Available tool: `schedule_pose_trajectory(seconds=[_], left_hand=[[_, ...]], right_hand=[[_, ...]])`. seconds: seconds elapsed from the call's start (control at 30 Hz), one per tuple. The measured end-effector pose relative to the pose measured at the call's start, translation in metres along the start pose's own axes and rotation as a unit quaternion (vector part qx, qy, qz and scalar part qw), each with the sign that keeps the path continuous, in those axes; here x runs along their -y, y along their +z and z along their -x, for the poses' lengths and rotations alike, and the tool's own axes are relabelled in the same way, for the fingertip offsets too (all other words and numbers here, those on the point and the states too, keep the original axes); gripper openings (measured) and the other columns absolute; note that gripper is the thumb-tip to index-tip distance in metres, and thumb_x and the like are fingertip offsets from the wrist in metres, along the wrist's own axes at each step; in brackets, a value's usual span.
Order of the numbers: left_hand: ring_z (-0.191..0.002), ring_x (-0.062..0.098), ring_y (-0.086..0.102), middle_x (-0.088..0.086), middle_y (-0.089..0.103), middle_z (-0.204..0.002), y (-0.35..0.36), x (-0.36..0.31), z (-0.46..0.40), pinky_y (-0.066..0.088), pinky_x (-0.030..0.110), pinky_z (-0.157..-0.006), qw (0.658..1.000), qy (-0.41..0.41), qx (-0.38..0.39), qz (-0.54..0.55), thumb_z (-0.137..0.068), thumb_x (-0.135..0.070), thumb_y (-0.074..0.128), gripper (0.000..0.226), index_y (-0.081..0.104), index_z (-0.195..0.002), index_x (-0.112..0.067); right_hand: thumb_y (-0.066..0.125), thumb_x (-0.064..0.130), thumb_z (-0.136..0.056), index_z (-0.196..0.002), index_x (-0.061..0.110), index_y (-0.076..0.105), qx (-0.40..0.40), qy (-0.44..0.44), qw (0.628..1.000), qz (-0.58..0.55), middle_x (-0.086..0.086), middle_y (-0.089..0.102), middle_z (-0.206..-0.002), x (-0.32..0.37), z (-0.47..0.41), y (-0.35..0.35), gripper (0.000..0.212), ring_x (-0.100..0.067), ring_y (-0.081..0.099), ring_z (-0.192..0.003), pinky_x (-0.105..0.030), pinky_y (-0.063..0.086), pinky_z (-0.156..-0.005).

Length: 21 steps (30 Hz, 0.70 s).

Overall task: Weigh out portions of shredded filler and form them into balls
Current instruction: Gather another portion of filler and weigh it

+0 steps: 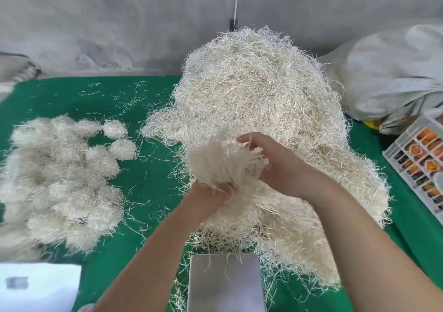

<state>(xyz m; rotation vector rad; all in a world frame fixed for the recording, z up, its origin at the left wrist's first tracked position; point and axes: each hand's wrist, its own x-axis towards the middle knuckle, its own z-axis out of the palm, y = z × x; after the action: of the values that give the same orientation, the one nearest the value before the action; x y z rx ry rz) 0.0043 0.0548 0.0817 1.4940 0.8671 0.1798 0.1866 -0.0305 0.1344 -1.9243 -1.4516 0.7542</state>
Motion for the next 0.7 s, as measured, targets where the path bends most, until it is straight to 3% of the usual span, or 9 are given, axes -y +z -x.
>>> schedule_pose_trajectory(seconds=[0.1,0.17,0.2,0.27,0.37,0.5,0.6,0.67,0.7], left_hand=[[-0.121,0.009,0.048,-0.018,0.058,-0.114,-0.011,-0.003,0.006,0.028,0.025,-0.104,0.986,-0.019,-0.052,0.155,-0.101,-0.024,0.056,0.019,0.066,-0.109,-0.038],[-0.129,0.012,0.052,-0.017,0.070,-0.115,-0.010,-0.002,0.010,0.044,0.025,-0.104,0.973,-0.023,-0.024,0.230,-0.099,-0.048,0.048,0.030,0.065,-0.121,-0.039],[-0.119,0.010,0.064,-0.013,0.077,-0.104,-0.010,-0.003,0.011,0.056,0.020,-0.088,0.966,-0.014,-0.011,0.259,-0.096,-0.054,0.043,0.038,0.070,-0.114,-0.035],[-0.082,0.004,0.076,-0.009,0.079,-0.081,-0.013,-0.001,0.012,0.059,0.017,-0.060,0.942,0.039,-0.024,0.333,-0.096,-0.054,0.041,0.042,0.071,-0.104,-0.025],[-0.070,0.010,0.073,-0.004,0.076,-0.071,-0.022,0.008,0.009,0.062,0.028,-0.075,0.921,0.056,-0.093,0.375,-0.098,-0.045,0.055,0.026,0.064,-0.099,-0.022],[-0.103,0.018,0.066,-0.003,0.078,-0.105,-0.020,0.017,0.011,0.055,0.041,-0.094,0.939,-0.013,-0.087,0.331,-0.087,-0.053,0.057,0.040,0.063,-0.117,-0.028],[-0.133,0.038,0.053,0.015,0.059,-0.141,-0.034,0.025,0.014,0.035,0.056,-0.119,0.922,-0.040,-0.162,0.350,-0.069,-0.062,0.074,0.088,0.054,-0.143,-0.018],[-0.141,0.042,0.046,0.020,0.052,-0.150,-0.049,0.035,0.016,0.028,0.061,-0.122,0.913,-0.037,-0.184,0.361,-0.067,-0.066,0.073,0.100,0.048,-0.151,-0.016],[-0.142,0.042,0.045,0.020,0.051,-0.152,-0.053,0.037,0.018,0.029,0.059,-0.122,0.913,-0.055,-0.205,0.349,-0.076,-0.064,0.070,0.094,0.046,-0.152,-0.015]], right_hand=[[0.080,0.033,-0.088,-0.158,0.051,0.014,0.020,0.071,0.982,0.175,0.012,0.021,-0.163,-0.024,0.008,0.001,0.097,-0.026,0.020,-0.151,-0.056,0.025,-0.122],[0.078,0.047,-0.088,-0.161,0.046,0.011,0.115,0.102,0.978,0.141,0.010,0.023,-0.168,-0.038,0.012,0.032,0.099,-0.024,0.026,-0.151,-0.056,0.024,-0.124],[0.071,0.049,-0.093,-0.160,0.040,0.024,0.143,0.107,0.976,0.123,0.005,0.037,-0.163,-0.047,0.013,0.048,0.082,-0.022,0.042,-0.144,-0.055,0.034,-0.121],[0.054,0.042,-0.106,-0.126,0.027,0.061,0.125,0.134,0.977,0.110,-0.004,0.072,-0.119,-0.066,0.011,0.067,0.027,-0.014,0.071,-0.097,-0.044,0.060,-0.094],[0.048,0.025,-0.110,-0.097,0.031,0.060,-0.012,0.166,0.985,0.037,-0.001,0.068,-0.080,-0.091,0.008,0.061,0.018,-0.002,0.054,-0.046,-0.021,0.049,-0.046],[0.048,0.025,-0.110,-0.098,0.028,0.063,-0.042,0.182,0.981,0.054,-0.004,0.067,-0.088,-0.109,-0.010,0.047,0.019,-0.009,0.048,-0.057,-0.024,0.038,-0.052],[0.047,0.012,-0.109,-0.145,0.005,0.053,-0.178,0.307,0.929,-0.104,-0.016,0.065,-0.117,-0.126,-0.026,0.022,0.037,-0.013,0.054,-0.067,-0.025,0.048,-0.054],[0.053,0.015,-0.108,-0.157,-0.002,0.029,-0.209,0.370,0.891,-0.159,-0.026,0.051,-0.144,-0.146,-0.024,0.002,0.058,-0.036,0.063,-0.112,-0.046,0.058,-0.094],[0.061,0.017,-0.104,-0.159,-0.003,0.022,-0.197,0.380,0.891,-0.151,-0.029,0.042,-0.155,-0.153,-0.021,-0.005,0.071,-0.044,0.051,-0.133,-0.055,0.046,-0.111]])
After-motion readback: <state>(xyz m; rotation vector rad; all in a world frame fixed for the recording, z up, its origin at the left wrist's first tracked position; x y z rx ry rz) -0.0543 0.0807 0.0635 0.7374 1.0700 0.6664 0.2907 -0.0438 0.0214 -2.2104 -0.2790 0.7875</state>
